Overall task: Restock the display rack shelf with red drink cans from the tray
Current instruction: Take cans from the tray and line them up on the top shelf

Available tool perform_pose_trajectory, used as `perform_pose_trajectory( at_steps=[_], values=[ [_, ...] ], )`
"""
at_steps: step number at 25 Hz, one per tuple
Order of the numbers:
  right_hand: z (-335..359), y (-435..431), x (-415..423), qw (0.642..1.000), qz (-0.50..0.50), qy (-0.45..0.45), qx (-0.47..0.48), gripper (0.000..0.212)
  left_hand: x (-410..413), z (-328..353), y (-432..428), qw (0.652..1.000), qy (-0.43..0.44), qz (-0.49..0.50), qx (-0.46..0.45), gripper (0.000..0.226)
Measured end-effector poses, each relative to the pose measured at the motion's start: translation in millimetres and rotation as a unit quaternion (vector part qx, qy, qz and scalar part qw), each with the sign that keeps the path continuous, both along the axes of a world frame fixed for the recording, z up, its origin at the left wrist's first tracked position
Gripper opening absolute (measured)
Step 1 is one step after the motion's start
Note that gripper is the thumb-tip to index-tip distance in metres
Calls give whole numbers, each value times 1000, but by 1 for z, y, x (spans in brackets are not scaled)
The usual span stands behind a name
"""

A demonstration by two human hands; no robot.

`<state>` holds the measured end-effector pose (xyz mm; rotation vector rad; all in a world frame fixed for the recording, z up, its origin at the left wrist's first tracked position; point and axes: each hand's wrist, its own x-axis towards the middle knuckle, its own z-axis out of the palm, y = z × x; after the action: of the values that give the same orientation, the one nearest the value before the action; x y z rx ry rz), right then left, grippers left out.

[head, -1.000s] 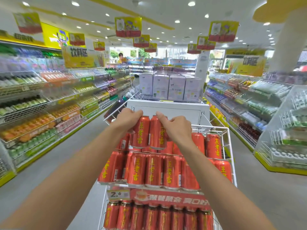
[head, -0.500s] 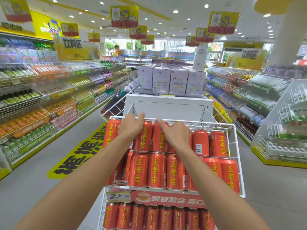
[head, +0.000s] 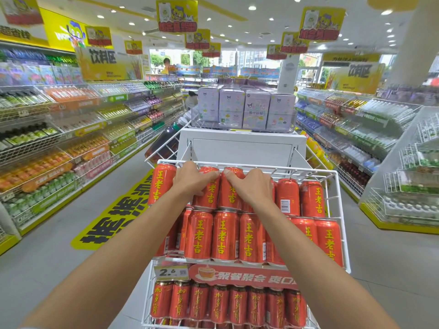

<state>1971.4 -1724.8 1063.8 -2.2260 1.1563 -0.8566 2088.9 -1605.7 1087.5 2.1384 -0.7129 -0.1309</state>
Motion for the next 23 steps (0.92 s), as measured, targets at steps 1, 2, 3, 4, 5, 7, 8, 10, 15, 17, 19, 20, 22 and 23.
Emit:
perform_pose_trajectory(
  at_steps=[1, 2, 3, 4, 5, 7, 8, 10, 15, 17, 19, 20, 22, 23],
  values=[
    [1, 1, 0, 1000, 3, 5, -3, 76, 0, 0, 1, 1000, 1, 2, -3, 49],
    [2, 2, -1, 1000, 6, 9, -6, 74, 0, -1, 1, 1000, 5, 4, -5, 48],
    [2, 3, -1, 1000, 9, 13, -10, 73, 1, -2, 2, 1000, 14, 9, -9, 47],
    [3, 4, -1, 1000, 13, 16, -15, 71, 2, -4, 1, 1000, 22, 14, -13, 49],
    [2, 5, 0, 1000, 16, 19, -18, 70, 2, -5, 1, 999, 29, 22, -15, 51],
    [1, 5, 1, 999, 21, 22, -24, 68, 0, -6, 0, 999, 21, 40, -6, 56],
    [1, 5, 0, 999, 23, 23, -27, 68, -1, -7, 0, 999, 9, 46, 1, 54],
    [3, 6, -1, 999, 26, 27, -32, 68, -2, -7, -1, 999, -13, 46, 10, 48],
    [5, 15, -3, 997, 29, 43, -61, 62, -5, -7, -2, 997, -62, 35, 25, 43],
    [5, 17, -4, 997, 30, 35, -58, 63, -5, -9, -4, 995, -85, 39, 29, 41],
    [4, 18, -5, 998, 29, 29, -48, 64, -6, -10, -3, 994, -98, 37, 37, 40],
    [3, 18, -5, 998, 29, 25, -44, 64, -8, -10, -2, 993, -104, 36, 40, 40],
    [3, 19, -7, 999, 30, 20, -37, 64, -10, -10, -1, 993, -106, 33, 48, 41],
    [4, 19, -7, 999, 30, 20, -35, 63, -12, -10, 0, 992, -106, 32, 53, 41]
  ],
)
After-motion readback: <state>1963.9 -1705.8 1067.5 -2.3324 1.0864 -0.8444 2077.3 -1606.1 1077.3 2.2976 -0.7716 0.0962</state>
